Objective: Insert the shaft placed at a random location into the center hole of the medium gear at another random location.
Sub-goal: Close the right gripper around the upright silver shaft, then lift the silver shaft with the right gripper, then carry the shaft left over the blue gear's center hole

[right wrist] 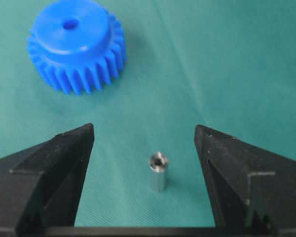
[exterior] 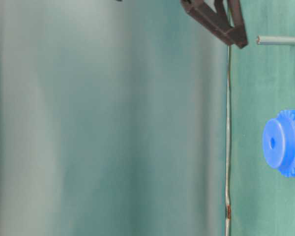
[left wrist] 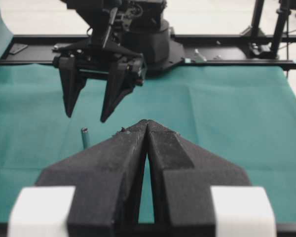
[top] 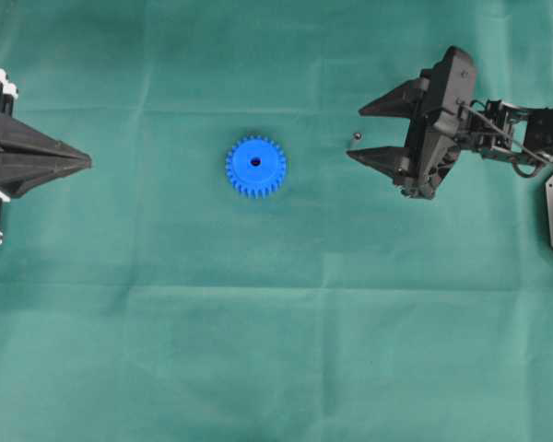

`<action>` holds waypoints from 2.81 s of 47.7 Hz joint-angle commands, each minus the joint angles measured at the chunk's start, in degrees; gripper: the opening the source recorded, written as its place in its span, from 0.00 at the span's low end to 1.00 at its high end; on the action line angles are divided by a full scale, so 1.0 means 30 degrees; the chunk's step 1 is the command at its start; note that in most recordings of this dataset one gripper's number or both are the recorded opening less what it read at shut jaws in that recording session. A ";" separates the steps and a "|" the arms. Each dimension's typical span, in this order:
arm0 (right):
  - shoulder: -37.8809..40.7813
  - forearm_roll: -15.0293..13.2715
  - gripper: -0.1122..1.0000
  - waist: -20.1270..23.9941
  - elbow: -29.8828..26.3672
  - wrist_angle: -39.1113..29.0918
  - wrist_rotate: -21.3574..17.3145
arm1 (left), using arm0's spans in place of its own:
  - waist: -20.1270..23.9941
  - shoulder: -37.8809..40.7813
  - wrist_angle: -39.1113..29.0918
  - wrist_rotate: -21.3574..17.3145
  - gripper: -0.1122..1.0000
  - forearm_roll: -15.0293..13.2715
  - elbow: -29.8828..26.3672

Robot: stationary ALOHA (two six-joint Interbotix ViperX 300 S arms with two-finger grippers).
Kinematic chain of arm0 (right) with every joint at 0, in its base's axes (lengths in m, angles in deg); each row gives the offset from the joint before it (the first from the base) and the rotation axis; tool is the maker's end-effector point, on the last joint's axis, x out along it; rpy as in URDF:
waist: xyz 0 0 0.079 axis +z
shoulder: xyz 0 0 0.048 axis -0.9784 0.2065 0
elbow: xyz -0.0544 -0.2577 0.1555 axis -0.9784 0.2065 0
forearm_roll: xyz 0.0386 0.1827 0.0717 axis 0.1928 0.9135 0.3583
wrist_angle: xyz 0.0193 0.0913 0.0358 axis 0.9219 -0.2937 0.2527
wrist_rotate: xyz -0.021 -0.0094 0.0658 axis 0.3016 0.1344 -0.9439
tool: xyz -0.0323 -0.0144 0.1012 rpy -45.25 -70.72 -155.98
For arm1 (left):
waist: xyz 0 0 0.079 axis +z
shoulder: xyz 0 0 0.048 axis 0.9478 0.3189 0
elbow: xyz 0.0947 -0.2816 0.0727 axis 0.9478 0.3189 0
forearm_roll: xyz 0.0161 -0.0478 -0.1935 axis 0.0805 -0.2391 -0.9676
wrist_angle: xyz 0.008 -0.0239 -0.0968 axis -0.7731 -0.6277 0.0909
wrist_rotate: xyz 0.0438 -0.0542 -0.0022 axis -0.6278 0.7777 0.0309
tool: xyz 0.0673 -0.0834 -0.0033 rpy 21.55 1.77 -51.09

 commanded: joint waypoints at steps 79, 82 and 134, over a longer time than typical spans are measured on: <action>-0.1289 0.0703 0.22 -0.0410 -0.0586 -0.0938 0.0352 | 0.0029 0.0146 -0.0176 0.0029 0.10 0.0059 -0.0293; -0.1846 0.0674 0.22 -0.0410 -0.0703 -0.1406 0.0352 | 0.0029 0.0146 -0.0176 0.0029 0.10 0.0059 -0.0293; -0.1875 0.0586 0.22 0.0264 -0.3164 -0.4043 0.0352 | 0.0029 0.0146 -0.0176 0.0059 0.10 0.0029 -0.0293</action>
